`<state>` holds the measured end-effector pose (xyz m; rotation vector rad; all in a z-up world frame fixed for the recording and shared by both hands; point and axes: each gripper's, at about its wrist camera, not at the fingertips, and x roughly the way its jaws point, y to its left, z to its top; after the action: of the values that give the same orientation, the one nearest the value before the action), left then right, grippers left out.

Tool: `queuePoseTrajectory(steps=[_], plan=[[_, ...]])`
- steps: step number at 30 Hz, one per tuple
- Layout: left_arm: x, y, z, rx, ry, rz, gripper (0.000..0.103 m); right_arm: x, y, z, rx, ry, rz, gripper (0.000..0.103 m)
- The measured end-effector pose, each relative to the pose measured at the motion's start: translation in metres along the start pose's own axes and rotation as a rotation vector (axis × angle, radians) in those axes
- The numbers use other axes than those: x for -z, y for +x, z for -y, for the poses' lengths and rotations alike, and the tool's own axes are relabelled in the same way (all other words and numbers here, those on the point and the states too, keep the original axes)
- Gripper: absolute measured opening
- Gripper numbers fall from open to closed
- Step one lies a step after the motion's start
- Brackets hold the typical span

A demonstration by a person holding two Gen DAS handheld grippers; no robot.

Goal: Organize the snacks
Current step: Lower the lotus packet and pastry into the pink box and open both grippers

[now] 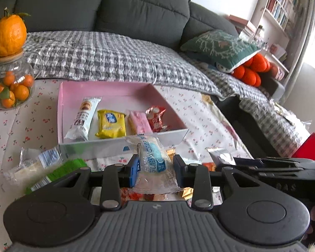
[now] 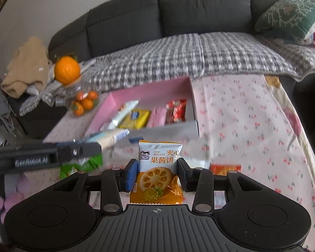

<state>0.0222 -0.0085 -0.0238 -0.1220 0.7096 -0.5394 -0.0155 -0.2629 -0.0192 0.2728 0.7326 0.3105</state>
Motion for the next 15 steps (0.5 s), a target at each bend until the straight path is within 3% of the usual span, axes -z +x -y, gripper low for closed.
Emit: queuePoseTrajectory(steps=[15], plan=[[-0.033,0.012,-0.022,-0.054,-0.091,0.061,0.031,-0.062,0.040,0.002,0.005,0.126,0.054,0.039]])
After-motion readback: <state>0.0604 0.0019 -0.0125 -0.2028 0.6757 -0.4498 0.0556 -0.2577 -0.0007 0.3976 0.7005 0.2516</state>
